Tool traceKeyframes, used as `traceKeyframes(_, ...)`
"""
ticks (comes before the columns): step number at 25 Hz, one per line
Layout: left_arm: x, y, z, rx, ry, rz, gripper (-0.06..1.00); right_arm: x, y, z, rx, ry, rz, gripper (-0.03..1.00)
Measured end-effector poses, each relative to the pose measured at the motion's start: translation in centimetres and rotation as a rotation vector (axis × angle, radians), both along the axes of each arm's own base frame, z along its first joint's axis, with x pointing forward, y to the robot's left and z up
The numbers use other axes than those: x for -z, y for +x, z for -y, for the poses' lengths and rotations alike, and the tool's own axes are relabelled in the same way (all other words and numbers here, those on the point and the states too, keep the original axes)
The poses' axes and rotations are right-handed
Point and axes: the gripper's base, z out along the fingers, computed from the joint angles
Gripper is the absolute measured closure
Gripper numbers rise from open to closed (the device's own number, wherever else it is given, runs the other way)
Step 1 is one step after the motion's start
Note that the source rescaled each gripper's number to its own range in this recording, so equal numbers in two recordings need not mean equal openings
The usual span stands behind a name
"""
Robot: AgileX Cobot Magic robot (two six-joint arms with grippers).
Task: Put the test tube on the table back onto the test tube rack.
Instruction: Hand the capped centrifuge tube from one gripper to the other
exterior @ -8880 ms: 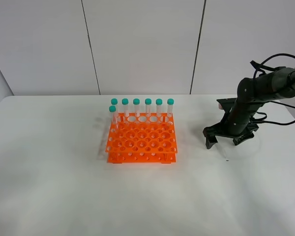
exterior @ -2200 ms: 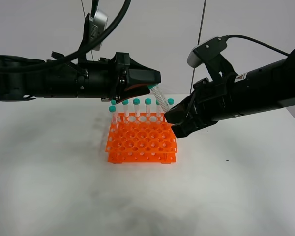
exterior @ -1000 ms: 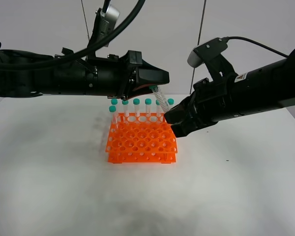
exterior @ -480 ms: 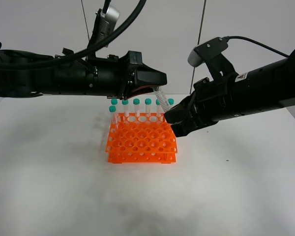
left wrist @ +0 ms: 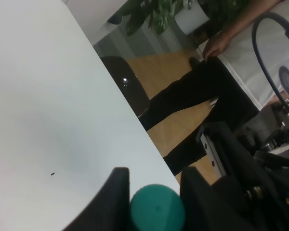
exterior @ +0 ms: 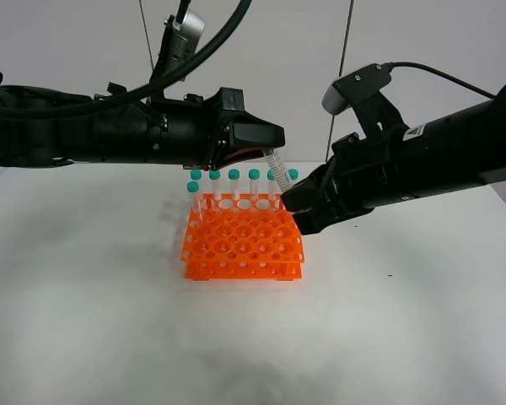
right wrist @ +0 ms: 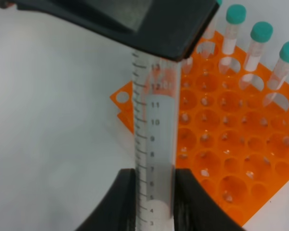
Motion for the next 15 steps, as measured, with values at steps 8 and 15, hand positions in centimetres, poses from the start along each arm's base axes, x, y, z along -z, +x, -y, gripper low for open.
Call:
traceKeyframes(8,-0.04,-0.05,0.04,0.005,-0.006,-0.002,0.93,0.04,-0.08,-0.01,-0.002,0.001,-0.011,0.28)
traceKeyframes(15,-0.04,-0.05,0.04,0.005,-0.007,-0.003,0.93,-0.82,-0.12,-0.25,-0.020,0.009,-0.035,-0.02)
